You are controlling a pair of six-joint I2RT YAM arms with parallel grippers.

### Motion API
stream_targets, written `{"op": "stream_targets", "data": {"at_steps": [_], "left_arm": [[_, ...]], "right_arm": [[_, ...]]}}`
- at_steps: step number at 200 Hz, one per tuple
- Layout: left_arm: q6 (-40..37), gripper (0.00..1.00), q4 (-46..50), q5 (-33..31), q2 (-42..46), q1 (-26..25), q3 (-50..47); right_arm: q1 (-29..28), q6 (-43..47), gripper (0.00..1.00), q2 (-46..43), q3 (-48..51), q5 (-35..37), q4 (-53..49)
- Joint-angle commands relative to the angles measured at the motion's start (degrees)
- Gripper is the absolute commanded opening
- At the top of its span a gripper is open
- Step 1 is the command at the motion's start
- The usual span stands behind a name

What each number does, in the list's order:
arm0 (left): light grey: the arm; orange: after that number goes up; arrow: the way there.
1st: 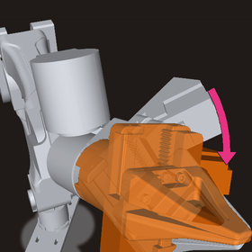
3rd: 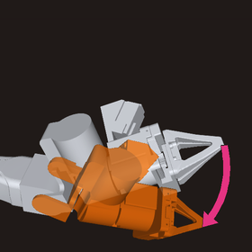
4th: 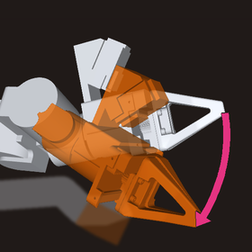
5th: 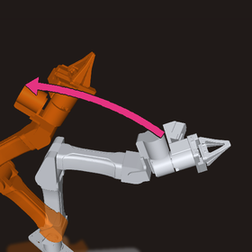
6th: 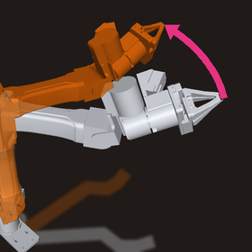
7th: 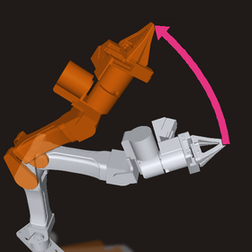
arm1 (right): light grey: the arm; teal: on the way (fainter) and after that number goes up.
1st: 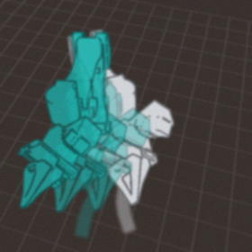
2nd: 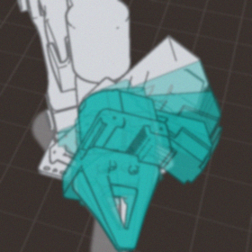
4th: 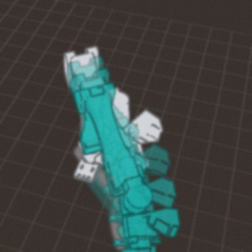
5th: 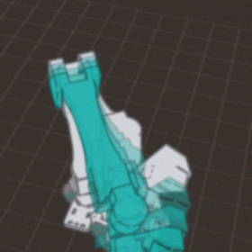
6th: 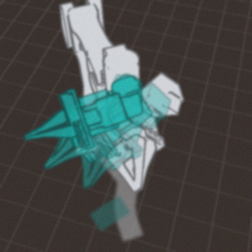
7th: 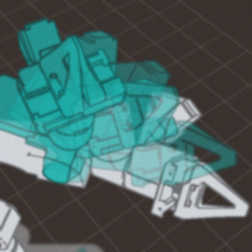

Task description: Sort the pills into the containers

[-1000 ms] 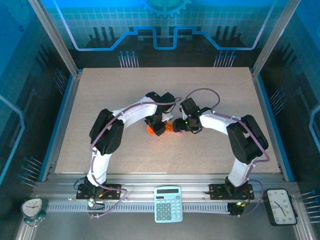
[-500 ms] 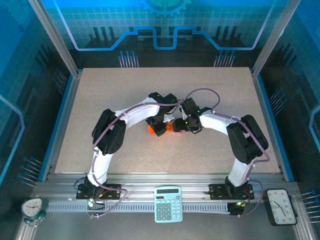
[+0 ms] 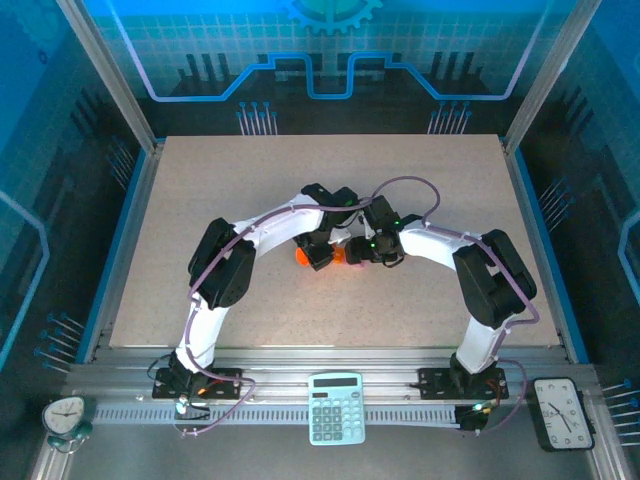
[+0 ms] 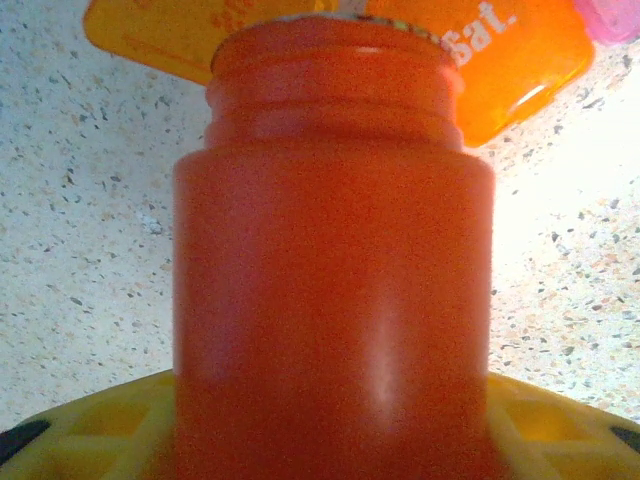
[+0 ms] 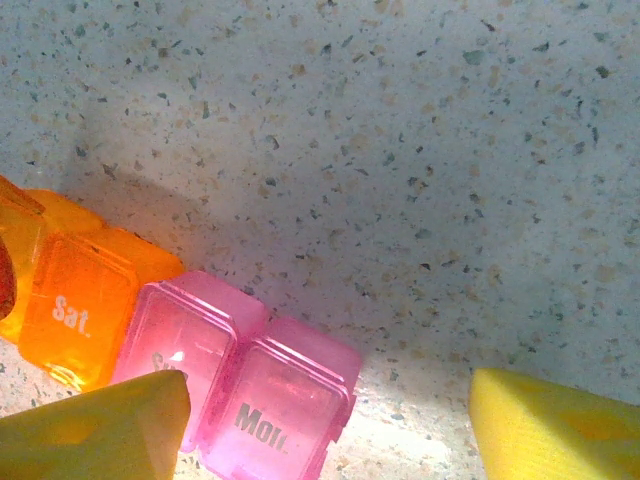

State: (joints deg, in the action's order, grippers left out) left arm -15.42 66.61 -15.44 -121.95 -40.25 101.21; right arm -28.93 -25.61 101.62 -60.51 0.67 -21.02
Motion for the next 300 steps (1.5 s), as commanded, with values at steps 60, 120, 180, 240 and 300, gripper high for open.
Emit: {"op": "stream_targets", "data": {"at_steps": [60, 120, 180, 240, 300], "left_arm": [[-1.98, 0.03, 2.82, -2.90, -1.91, -1.68, 2.04], [-2.11, 0.03, 3.00, -2.49, -1.87, -1.68, 2.28], [-2.88, 0.02, 3.10, -3.90, -2.39, -2.52, 1.72], [-2.97, 0.01, 2.65, -3.52, -3.20, -2.89, 1.67], [-1.63, 0.01, 2.65, 0.56, -2.81, -2.74, 2.55]], "right_arm": [[-0.74, 0.38, 0.75, 1.48, -0.71, 0.83, -1.90], [-0.70, 0.31, 0.75, 1.78, -0.49, 0.84, -1.84], [-0.69, 0.38, 0.75, 1.92, -0.66, 0.74, -1.88], [-0.69, 0.29, 0.75, 2.07, -0.62, 0.65, -2.01], [-0.61, 0.17, 0.75, 2.11, -0.31, 0.55, -1.84]]}}
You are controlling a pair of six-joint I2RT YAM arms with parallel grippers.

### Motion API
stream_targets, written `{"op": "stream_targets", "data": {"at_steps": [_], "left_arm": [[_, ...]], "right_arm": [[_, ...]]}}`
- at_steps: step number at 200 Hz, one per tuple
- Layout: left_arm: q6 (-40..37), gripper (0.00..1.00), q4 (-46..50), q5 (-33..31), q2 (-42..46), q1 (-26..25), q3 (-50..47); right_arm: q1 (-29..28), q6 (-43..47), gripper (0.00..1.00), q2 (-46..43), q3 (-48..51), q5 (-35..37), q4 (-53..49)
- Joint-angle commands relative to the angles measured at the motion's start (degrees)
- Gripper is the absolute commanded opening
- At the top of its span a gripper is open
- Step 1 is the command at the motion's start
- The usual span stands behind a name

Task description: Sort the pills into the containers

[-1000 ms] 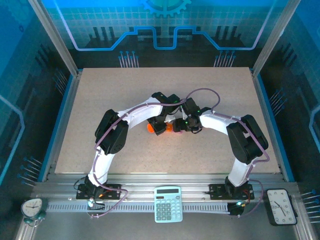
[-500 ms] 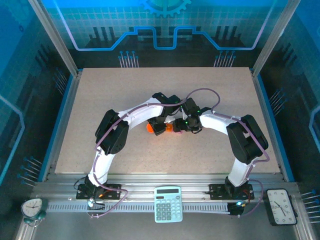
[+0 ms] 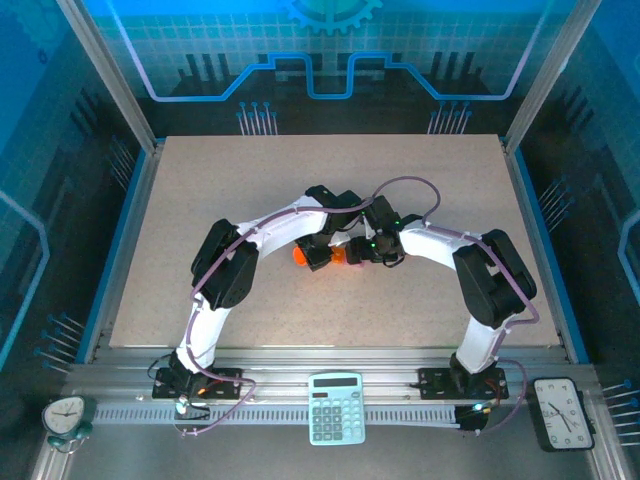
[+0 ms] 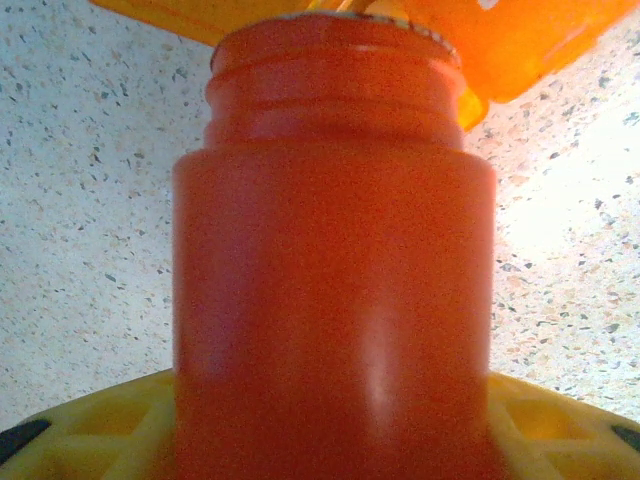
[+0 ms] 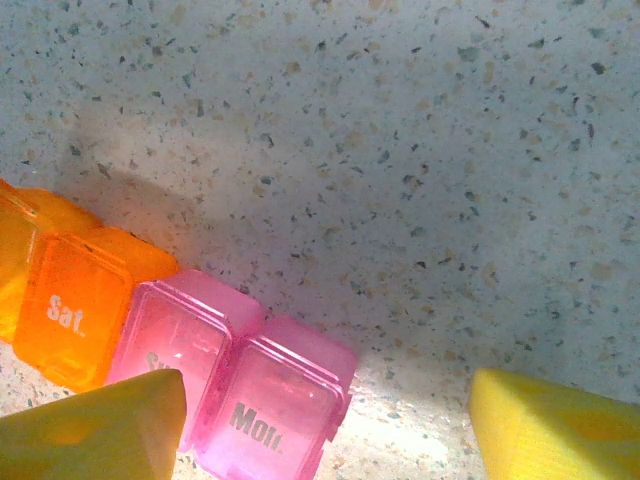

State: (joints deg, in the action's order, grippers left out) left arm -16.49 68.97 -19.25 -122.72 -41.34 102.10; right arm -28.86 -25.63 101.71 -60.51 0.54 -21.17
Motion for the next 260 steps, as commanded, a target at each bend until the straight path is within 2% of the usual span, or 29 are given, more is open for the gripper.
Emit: {"op": "stream_targets", "data": {"at_steps": [1, 85, 169, 260], "left_arm": [[-0.56, 0.01, 0.29, 4.42, -1.98, -1.64, 1.67], [0.93, 0.01, 0.86, 7.17, -1.52, -0.14, 2.44], [0.84, 0.00, -0.14, 7.25, -1.47, 0.70, 1.78], [0.53, 0.00, -0.13, 7.47, -1.38, 0.81, 1.85]], "right_arm": [[-0.63, 0.17, 0.75, 2.05, -0.27, 0.69, -1.68], [0.47, -0.87, 0.75, 1.40, -0.22, -2.15, -1.25], [5.02, -2.41, 0.76, -5.99, 0.48, -5.68, -2.02], [8.24, -3.80, 0.75, 0.66, -1.59, -4.14, -0.24]]}}
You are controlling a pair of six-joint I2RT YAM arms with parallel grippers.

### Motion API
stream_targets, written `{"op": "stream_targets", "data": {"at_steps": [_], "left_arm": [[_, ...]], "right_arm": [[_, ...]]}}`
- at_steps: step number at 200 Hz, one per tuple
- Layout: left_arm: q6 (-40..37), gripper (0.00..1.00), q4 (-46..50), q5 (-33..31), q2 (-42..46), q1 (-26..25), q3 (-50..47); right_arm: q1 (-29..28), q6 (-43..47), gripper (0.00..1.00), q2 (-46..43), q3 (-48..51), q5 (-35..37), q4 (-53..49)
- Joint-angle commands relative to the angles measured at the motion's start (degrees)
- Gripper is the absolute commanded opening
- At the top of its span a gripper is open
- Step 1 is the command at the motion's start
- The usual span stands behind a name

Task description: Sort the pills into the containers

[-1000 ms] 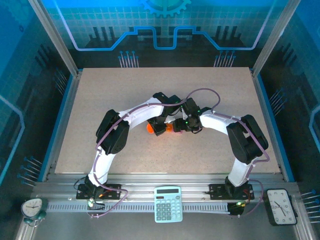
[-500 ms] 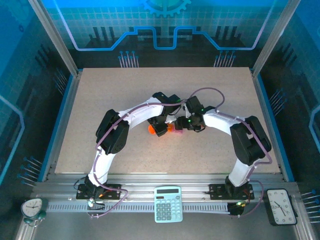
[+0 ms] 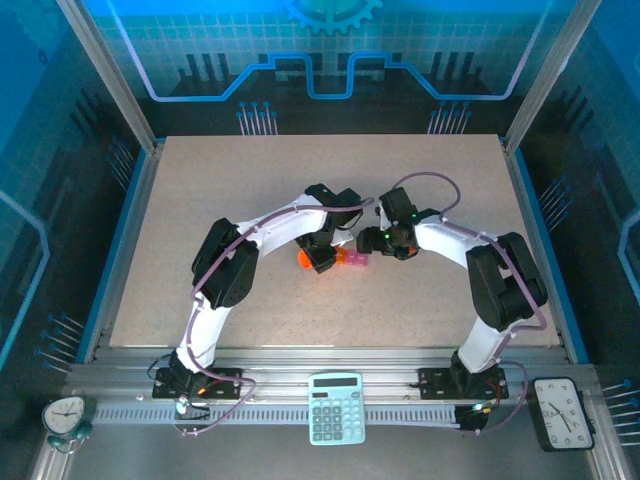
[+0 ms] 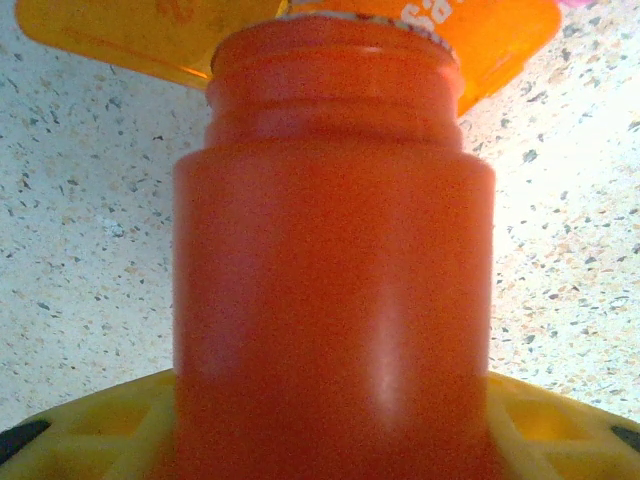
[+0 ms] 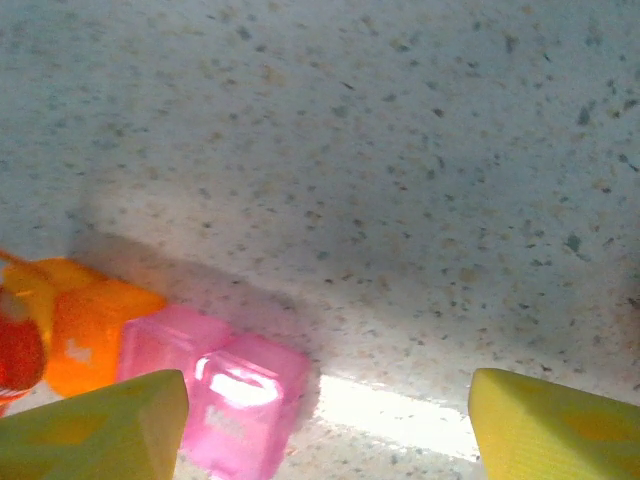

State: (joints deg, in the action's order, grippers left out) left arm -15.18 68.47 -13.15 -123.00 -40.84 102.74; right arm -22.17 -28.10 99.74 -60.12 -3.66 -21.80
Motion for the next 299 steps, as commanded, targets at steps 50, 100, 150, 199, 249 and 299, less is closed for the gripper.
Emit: {"op": "stream_targets", "data": {"at_steps": [50, 100, 150, 199, 249, 299], "left_arm": [[-0.98, 0.00, 0.40, 1.47, -0.91, 0.34, 1.16], [-0.91, 0.00, -1.23, 1.33, 0.22, 0.41, -0.26], [-0.89, 0.00, -4.89, 2.26, 3.36, 0.93, -3.94], [-0.74, 0.00, -7.32, 2.43, 5.78, 1.11, -6.53], [-0.46, 0.00, -10.07, 3.51, 8.71, 1.53, -9.46], [-0.18, 0.00, -12.83, 4.57, 11.36, 1.81, -12.72]], "right_arm": [[1.96, -1.26, 0.75, 6.94, -5.38, -0.97, -0.17], [1.79, -1.60, 0.74, 5.34, -2.28, -2.31, 1.14], [1.81, -1.96, 0.74, 3.91, -0.74, -2.40, 1.61], [1.77, -2.05, 0.74, 3.77, -0.79, -2.29, 1.33], [1.94, -2.07, 0.74, 3.17, -1.13, -1.96, 0.63], [1.89, -2.23, 0.74, 2.50, -1.41, -1.45, -0.16]]}}
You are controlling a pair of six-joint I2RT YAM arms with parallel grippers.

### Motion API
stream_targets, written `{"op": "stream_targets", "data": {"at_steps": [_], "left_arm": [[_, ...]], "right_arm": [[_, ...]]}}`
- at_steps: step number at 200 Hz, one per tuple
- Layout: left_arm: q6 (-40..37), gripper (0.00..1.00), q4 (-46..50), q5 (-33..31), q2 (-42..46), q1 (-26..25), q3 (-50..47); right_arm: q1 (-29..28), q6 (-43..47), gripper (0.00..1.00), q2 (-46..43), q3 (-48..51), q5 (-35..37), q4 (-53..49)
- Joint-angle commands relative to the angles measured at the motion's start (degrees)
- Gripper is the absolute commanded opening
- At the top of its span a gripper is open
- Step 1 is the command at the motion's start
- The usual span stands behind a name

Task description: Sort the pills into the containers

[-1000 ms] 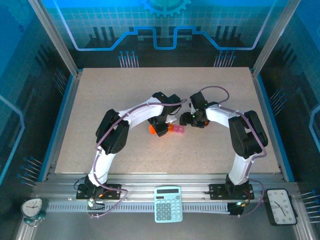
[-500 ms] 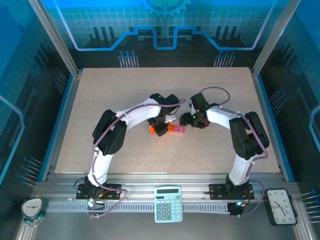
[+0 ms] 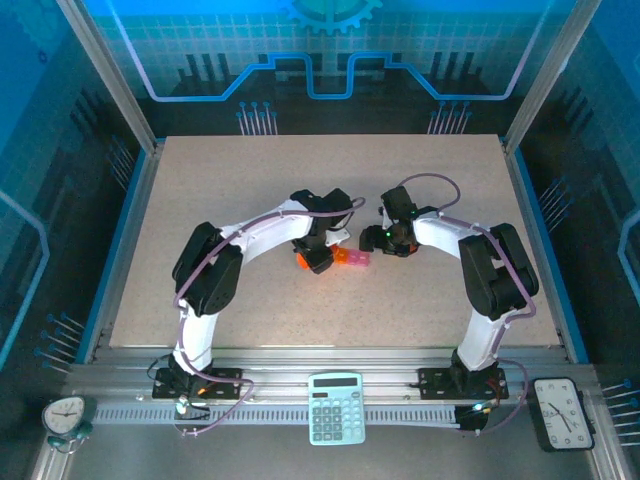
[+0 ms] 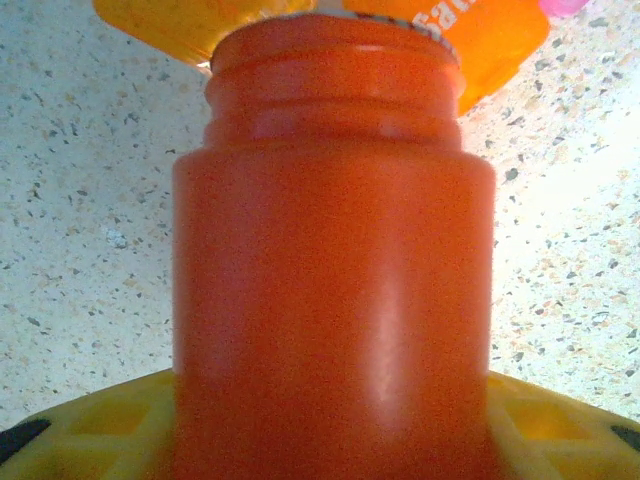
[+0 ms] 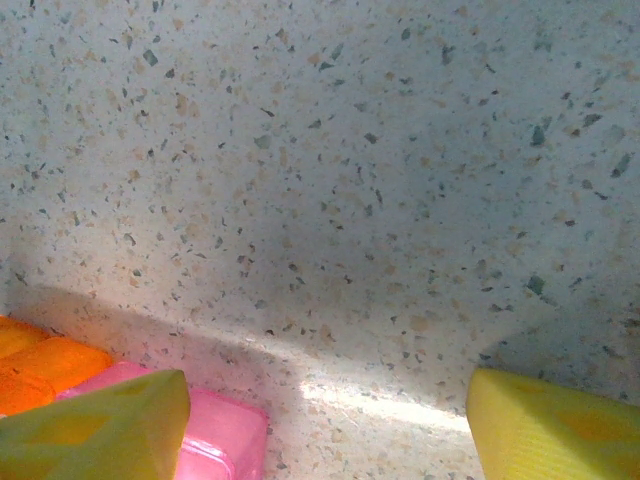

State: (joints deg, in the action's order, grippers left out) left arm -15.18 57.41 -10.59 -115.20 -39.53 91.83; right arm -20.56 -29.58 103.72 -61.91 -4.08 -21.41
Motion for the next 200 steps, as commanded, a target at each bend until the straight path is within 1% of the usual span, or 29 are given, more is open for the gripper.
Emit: {"op": "stream_targets", "data": {"at_steps": [1, 46, 81, 151, 200], "left_arm": [[-0.15, 0.00, -1.86, 2.04, 3.61, 0.46, -1.91], [0.18, 0.00, -5.92, 3.77, 6.76, 0.88, -6.37], [0.89, 0.00, -10.96, 5.91, 9.86, 1.31, -10.89], [2.41, 0.00, -26.85, 13.39, 18.33, 2.89, -21.64], [3.93, 0.00, -38.21, 17.12, 24.65, 2.97, -27.59]], "right_arm": [[0.26, -0.78, 0.74, -1.49, 0.39, -1.07, -0.56], [0.26, -0.91, 0.74, -2.72, 0.56, -0.43, -1.35], [0.28, -1.09, 0.74, -4.22, 0.47, -0.14, -2.12], [0.26, -1.20, 0.75, -8.94, 0.30, 0.55, -4.49], [0.34, -0.89, 0.75, -12.84, -0.66, 1.42, -6.93]]}}
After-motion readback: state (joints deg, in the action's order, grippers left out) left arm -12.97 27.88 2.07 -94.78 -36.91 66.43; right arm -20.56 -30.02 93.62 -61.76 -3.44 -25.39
